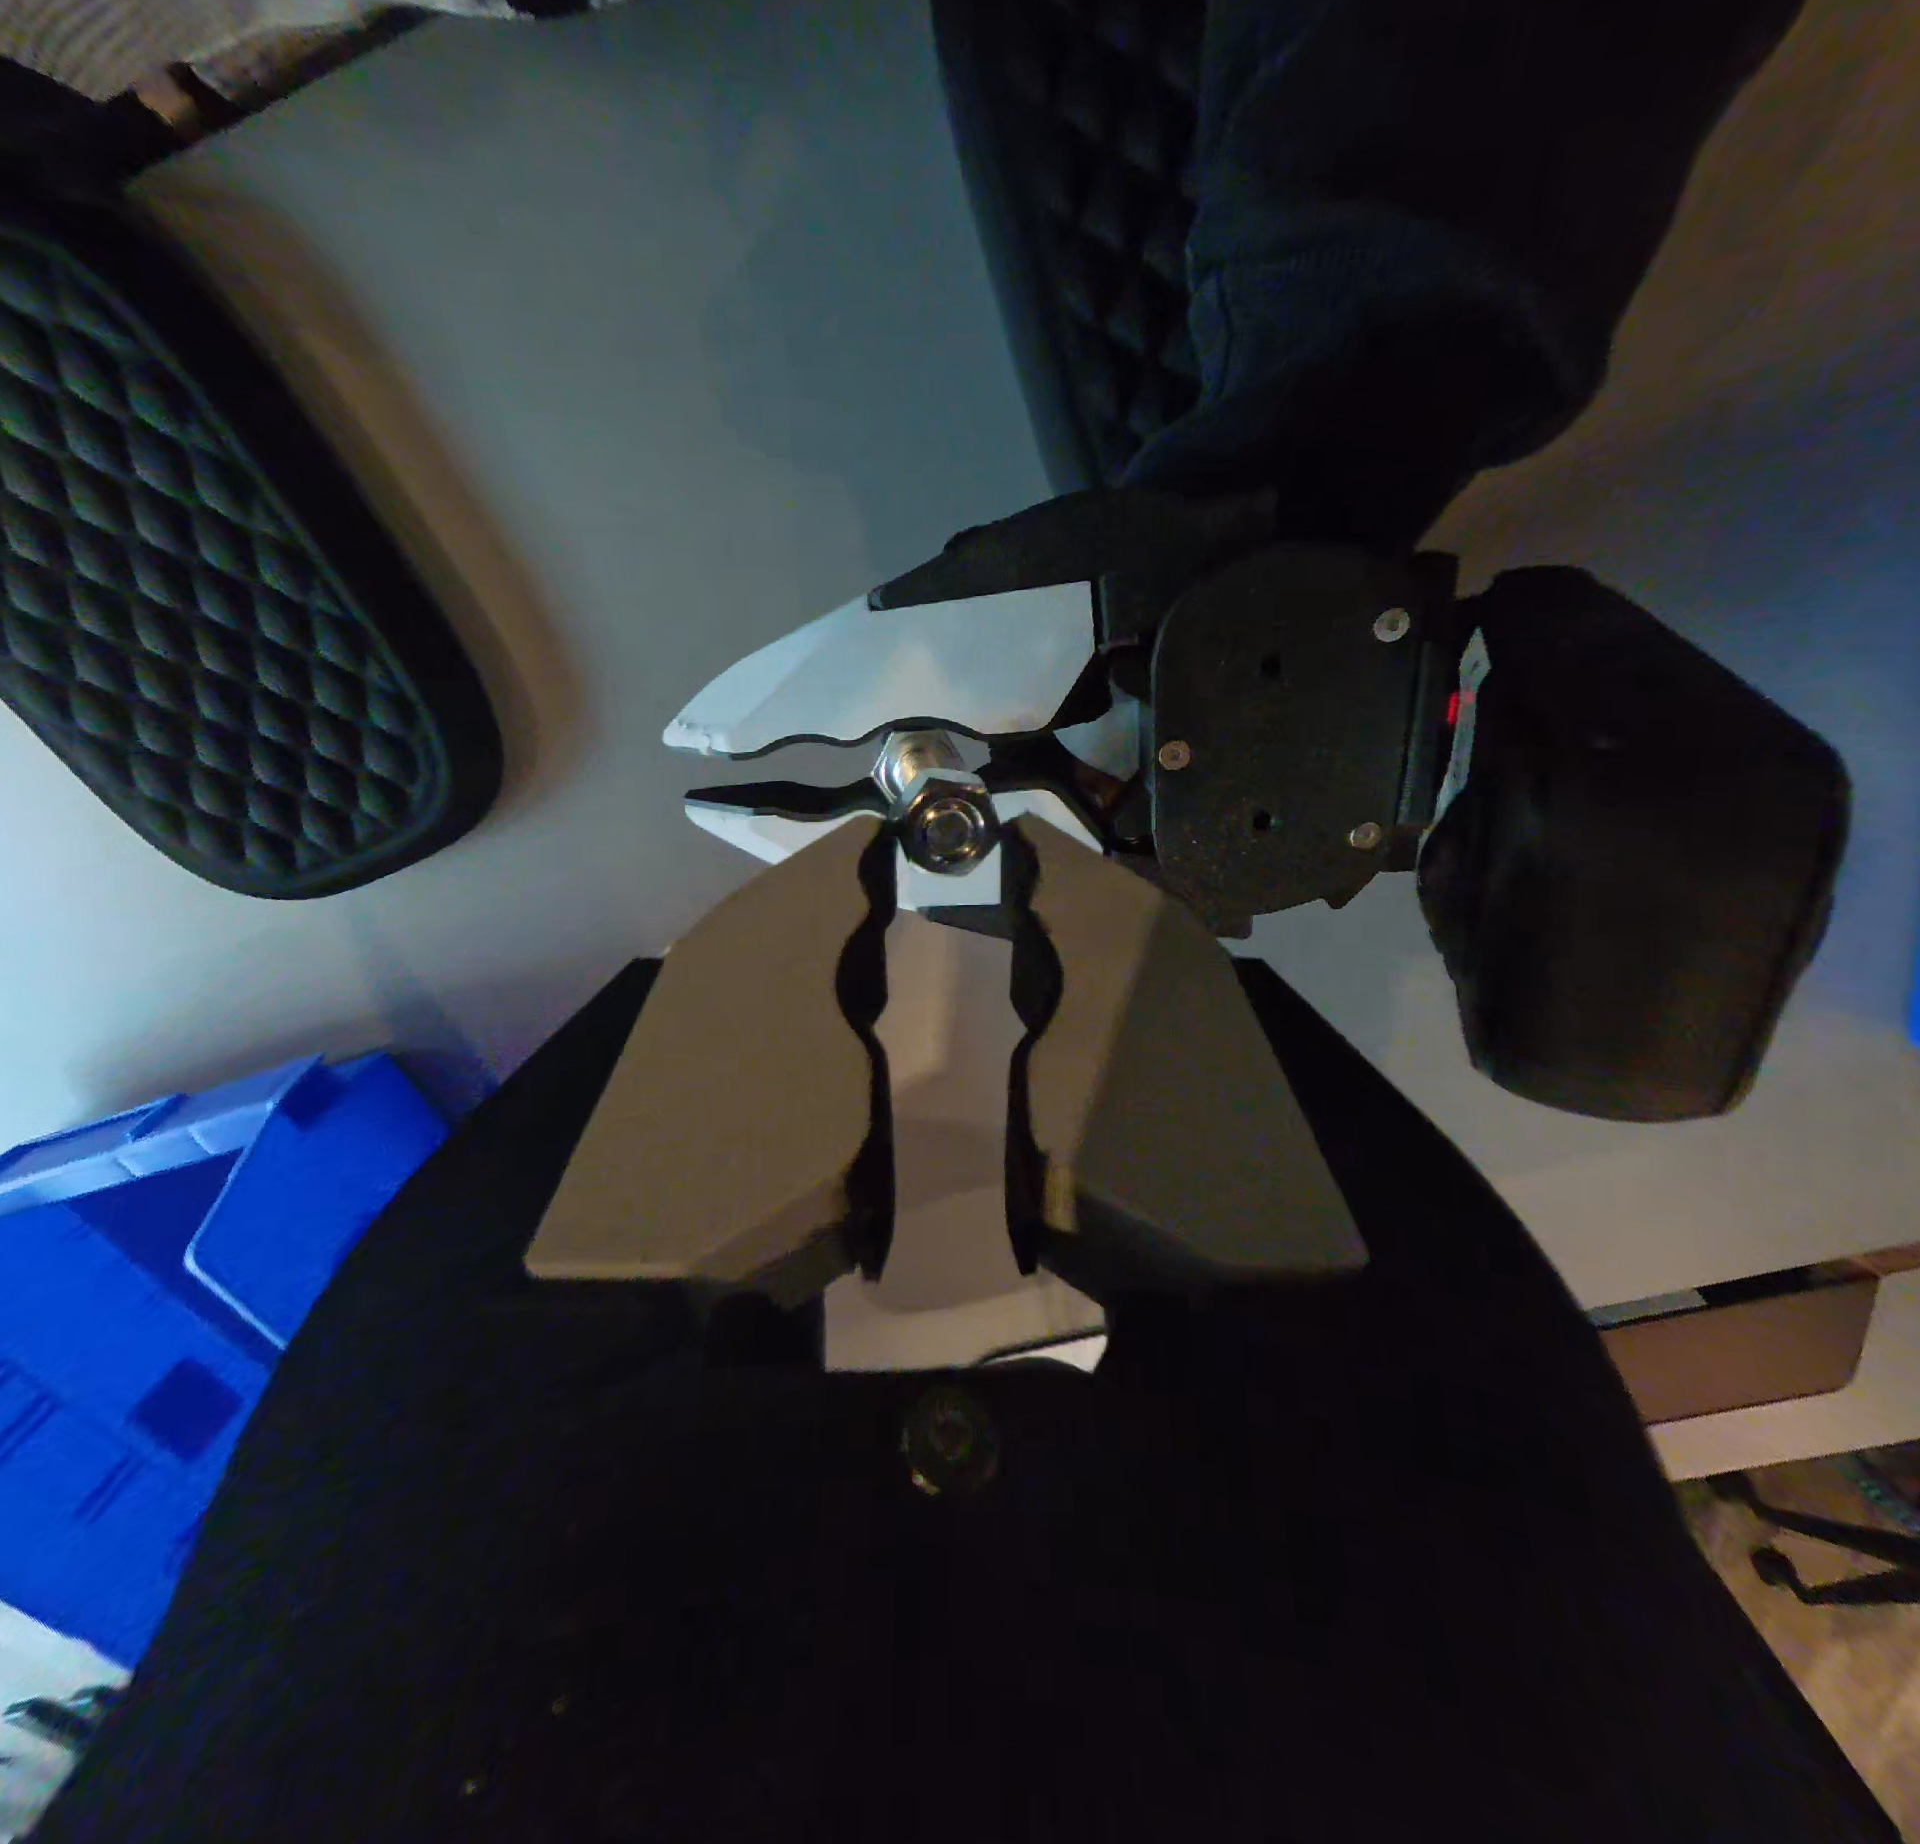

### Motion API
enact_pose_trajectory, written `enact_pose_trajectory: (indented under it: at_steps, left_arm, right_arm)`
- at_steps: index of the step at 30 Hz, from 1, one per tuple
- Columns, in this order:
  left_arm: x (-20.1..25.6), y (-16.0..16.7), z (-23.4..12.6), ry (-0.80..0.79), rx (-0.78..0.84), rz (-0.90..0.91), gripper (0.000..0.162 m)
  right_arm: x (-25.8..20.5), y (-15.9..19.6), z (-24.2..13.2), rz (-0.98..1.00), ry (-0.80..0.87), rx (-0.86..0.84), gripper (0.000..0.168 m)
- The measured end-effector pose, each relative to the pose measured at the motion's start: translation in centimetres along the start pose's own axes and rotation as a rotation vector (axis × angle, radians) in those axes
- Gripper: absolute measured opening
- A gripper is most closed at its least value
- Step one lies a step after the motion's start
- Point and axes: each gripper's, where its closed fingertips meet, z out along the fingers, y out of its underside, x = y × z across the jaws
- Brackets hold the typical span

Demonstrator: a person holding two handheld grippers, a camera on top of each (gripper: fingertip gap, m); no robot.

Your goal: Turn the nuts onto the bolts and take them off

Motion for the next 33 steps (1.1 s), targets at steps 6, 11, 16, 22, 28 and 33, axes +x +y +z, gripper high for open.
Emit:
enact_pose_trajectory:
  at_steps: [6, 11, 16, 22, 28, 33]
  left_arm:
    - [-0.1, -0.1, -0.1, -0.008, 0.005, -0.003, 0.01]
    - [-0.2, 0.0, 0.0, -0.013, 0.002, -0.001, 0.01]
    - [-0.1, 0.1, 0.1, -0.01, -0.005, 0.003, 0.01]
    - [0.0, 0.1, 0.1, -0.007, -0.002, 0.002, 0.01]
    - [0.1, 0.1, 0.1, 0.001, -0.004, 0.004, 0.01]
    - [0.1, 0.1, 0.1, 0.002, -0.005, 0.001, 0.01]
  right_arm:
    - [0.0, 0.1, -0.1, 0.19, 0.031, 0.014, 0.018]
    - [-0.2, 0.1, 0.1, 0.616, 0.058, 0.003, 0.018]
    - [-0.6, -0.1, 0.3, 1.083, 0.066, 0.066, 0.018]
    - [-0.4, -0.2, 0.2, 0.971, 0.109, 0.058, 0.031]
    - [-0.3, -0.4, -0.7, 0.208, 0.136, -0.011, 0.042]
    - [-0.4, -0.6, -0.1, 0.013, 0.045, -0.004, 0.039]
